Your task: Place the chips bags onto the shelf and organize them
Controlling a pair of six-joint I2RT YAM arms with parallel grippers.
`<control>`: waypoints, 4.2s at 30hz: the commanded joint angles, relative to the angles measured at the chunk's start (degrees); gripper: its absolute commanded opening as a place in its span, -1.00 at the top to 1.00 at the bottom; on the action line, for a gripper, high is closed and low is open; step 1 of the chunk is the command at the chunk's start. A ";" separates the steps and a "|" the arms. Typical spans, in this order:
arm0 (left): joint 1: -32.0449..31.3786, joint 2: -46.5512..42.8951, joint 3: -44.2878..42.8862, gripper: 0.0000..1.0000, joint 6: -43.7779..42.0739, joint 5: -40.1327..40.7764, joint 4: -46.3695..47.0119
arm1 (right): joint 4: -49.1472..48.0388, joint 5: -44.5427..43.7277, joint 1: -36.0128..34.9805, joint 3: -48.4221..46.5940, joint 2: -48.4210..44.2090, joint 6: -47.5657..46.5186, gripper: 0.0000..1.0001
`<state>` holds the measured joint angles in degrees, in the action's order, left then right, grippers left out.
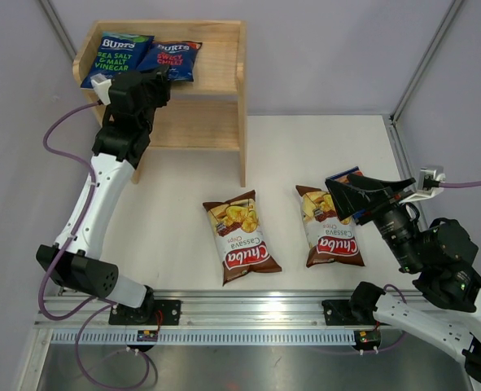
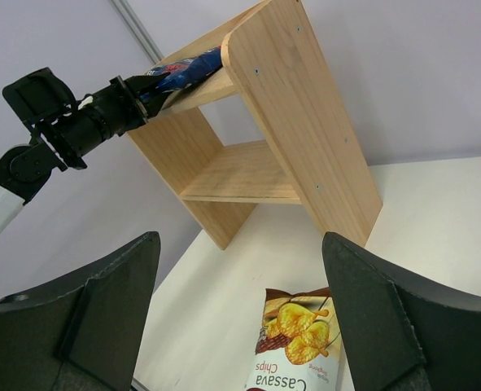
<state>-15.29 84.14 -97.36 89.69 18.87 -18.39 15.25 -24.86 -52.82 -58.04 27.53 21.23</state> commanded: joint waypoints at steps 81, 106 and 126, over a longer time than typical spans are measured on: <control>3.42 6.74 -25.59 -0.98 -2.68 -8.59 -37.86 | 0.22 -0.45 0.26 0.74 -5.20 1.27 -0.71; 3.25 12.71 -27.08 -0.91 -0.66 -6.04 -36.62 | 1.98 -2.30 0.17 2.67 -7.58 0.39 -0.68; 3.60 6.92 -28.23 -0.98 -9.09 -6.48 -28.45 | 4.35 -1.24 0.26 2.06 -1.70 -1.19 -0.68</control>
<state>-11.68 95.46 -124.88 84.18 10.98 -52.10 19.25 -25.98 -52.82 -54.92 22.13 21.32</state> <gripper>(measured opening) 0.988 0.840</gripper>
